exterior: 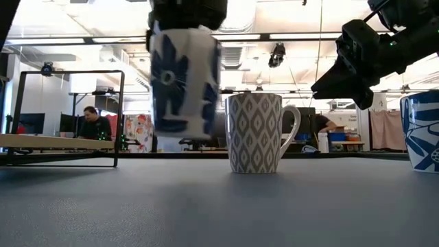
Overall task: Place coffee mugs
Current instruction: Put the patterned dark blue mug on the shelf
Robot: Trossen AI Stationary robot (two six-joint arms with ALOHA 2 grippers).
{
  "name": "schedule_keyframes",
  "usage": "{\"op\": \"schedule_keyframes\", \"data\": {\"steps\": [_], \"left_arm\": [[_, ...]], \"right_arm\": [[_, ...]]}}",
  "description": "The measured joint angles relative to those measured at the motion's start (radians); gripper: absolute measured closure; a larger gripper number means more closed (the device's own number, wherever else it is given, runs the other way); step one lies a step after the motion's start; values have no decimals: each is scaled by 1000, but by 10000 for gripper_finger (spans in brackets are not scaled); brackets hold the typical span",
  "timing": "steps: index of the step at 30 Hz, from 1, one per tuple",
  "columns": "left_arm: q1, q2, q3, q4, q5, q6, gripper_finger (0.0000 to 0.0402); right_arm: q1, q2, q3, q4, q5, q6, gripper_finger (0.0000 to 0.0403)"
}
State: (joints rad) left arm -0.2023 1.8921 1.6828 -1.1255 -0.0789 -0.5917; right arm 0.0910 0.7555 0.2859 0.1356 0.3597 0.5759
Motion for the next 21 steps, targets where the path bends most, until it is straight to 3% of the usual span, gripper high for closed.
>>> {"op": "schedule_keyframes", "data": {"steps": [21], "left_arm": [[-55,-527,-367,-171,63,-99,392]], "right_arm": [[0,0,0,-3,0,0,296]]}}
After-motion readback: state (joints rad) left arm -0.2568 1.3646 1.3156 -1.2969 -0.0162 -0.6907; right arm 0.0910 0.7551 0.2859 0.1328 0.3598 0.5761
